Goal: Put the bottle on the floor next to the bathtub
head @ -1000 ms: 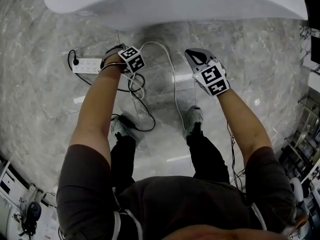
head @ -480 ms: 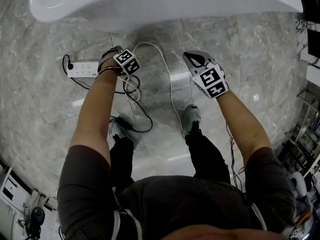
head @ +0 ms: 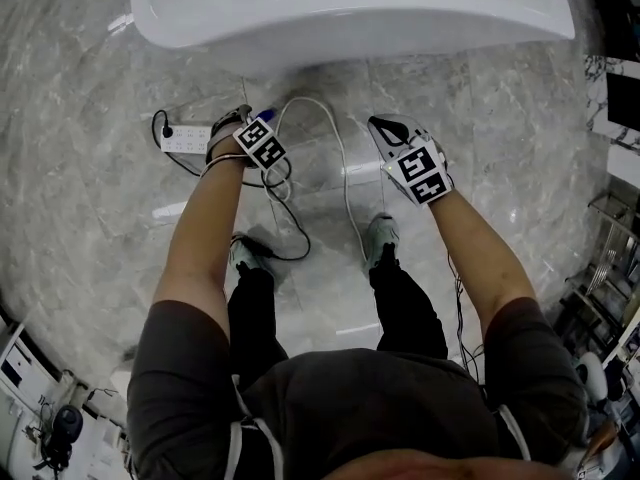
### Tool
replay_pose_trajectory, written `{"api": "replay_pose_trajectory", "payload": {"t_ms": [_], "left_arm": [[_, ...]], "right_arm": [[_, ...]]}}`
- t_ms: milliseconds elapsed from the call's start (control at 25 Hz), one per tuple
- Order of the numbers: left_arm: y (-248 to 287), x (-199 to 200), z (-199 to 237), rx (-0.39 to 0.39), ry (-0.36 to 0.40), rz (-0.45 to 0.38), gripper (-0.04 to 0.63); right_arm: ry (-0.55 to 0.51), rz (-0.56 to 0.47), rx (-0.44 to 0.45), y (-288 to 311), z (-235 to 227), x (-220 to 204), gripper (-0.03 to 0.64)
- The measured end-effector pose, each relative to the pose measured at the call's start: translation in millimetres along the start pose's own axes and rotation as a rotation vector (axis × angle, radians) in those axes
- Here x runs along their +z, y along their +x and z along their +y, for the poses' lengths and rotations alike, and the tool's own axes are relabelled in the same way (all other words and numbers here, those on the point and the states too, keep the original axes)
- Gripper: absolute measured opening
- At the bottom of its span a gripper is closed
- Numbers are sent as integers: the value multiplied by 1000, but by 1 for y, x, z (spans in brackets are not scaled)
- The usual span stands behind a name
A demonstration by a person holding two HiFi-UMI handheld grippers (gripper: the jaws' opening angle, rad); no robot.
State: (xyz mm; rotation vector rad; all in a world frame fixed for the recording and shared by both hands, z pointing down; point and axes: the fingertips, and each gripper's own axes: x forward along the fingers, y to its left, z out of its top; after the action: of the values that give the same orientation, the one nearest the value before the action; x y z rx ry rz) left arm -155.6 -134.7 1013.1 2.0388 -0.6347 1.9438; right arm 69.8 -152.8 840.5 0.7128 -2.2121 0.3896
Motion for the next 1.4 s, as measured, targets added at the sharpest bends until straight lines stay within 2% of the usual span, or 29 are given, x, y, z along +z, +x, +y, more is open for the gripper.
{"api": "replay_pose_trajectory", "payload": {"t_ms": [120,240,320,480,680,920,1160,1280,1400], "left_arm": [[-62,3,11,24,-94,-63,295],[-141,8,5,5,-192,-162,295],[-202,14,-1,-14,-252,-246,295],[-349,32,2,-32,-381,-465,293],[-543,51,10,-11,-485,-755,264],[-737,41,7,65,-518,-1030,224],[-862,9,-1,160,-557,-1236,148],[-890,-5,-16,181,-568,-1295,106],[-900,-19,-21,197,-626,-1329,50]], "right_arm": [[-6,-17,-8,-29,6,37,-8],[4,-35,-12,-73,17,78,-8],[10,-51,-12,-110,25,108,-8],[14,-110,-30,-196,34,181,-8],[-9,-203,-50,-308,44,271,-8],[-24,-336,-35,-433,75,365,-8],[-34,-441,-17,-512,108,417,-8],[-22,-468,0,-533,120,419,-8],[0,-496,18,-546,126,422,-8]]}}
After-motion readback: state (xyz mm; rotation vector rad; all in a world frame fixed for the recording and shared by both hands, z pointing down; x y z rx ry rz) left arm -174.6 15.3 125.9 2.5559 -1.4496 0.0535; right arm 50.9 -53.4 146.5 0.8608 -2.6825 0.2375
